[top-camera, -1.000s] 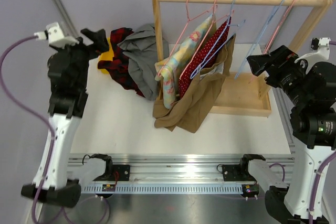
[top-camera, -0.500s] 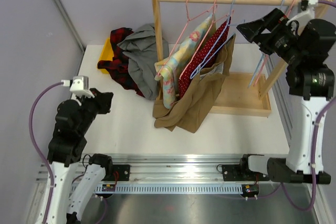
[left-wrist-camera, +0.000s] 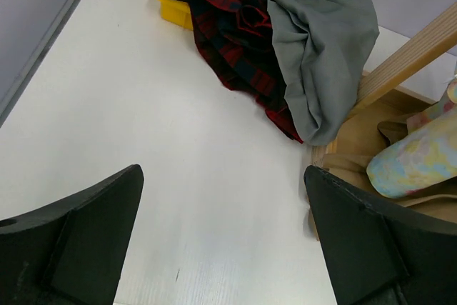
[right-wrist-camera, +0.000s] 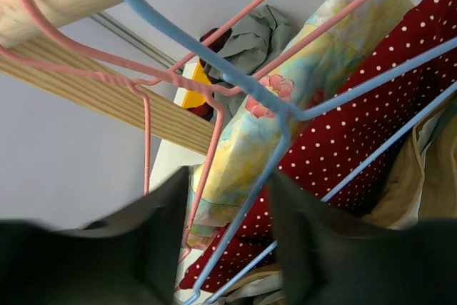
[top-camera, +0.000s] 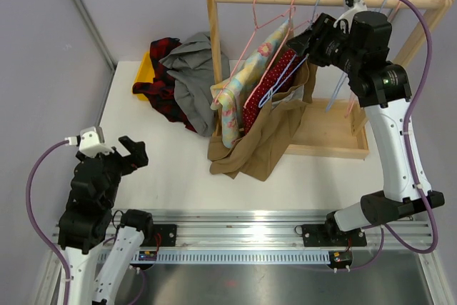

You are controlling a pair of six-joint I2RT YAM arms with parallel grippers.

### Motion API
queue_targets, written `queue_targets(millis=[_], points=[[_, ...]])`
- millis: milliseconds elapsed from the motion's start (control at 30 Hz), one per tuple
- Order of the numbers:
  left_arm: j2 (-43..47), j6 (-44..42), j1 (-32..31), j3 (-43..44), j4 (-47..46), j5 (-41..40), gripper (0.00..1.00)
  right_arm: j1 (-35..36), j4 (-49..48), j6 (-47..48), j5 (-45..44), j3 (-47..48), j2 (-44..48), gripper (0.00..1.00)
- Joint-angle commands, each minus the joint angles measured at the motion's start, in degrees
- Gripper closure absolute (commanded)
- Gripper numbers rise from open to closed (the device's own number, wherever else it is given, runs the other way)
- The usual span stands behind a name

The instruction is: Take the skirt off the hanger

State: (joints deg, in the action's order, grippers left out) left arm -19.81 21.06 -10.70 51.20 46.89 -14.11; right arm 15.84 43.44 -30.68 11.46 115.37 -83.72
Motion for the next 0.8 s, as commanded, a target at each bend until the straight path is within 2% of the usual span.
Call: queue_targets(millis=[0, 200, 300, 433, 533, 567, 667, 700, 767], points=[[1.4, 1.1, -0.2, -1.7, -1.4, -2.2, 0.01, 1.1, -2.6, 0.4, -3.6, -1.2, 0.2, 0.53], [1.0, 0.4, -0.2, -1.9, -2.2, 0.0, 0.01, 1.9, -2.6, 0.8, -4.6, -2.4, -0.3, 0.65], [0.6, -1.1, -0.2, -1.6, -2.9, 2.9, 0.01, 1.8, -1.8, 0.8, -4.9, -1.8, -0.4, 1.00], [-3.9, -6.1, -0.2, 1.7, -4.7, 10.1, 0.01, 1.9, 1.8, 1.8, -7.1, 5.0, 0.0, 1.00], [-11.6, -7.8, -0.2, 10.2, -5.0, 13.0, 0.01, 1.8, 6.2, 2.5, -8.4, 12.7, -0.3, 1.00], [-13.7, -8.0, -0.2, 16.7, -5.1, 13.7, 0.01, 1.9, 7.8, 2.5, -8.5, 14.5, -0.5, 1.00], [-23.1, -7.5, -0.6, 28.1, -5.6, 21.5, 0.01, 1.9, 10.6, 2.5, -9.4, 19.8, -0.5, 1.00], [-25.9, -6.9, -1.1, 36.0, -5.2, 24.5, 0.01, 1.8, 11.1, 2.5, -10.2, 20.4, -0.1, 1.00], [-31.7, -4.6, -4.5, 41.7, -5.7, 26.8, 0.01, 1.9, 11.7, 2.3, -11.2, 19.8, 1.0, 1.00]])
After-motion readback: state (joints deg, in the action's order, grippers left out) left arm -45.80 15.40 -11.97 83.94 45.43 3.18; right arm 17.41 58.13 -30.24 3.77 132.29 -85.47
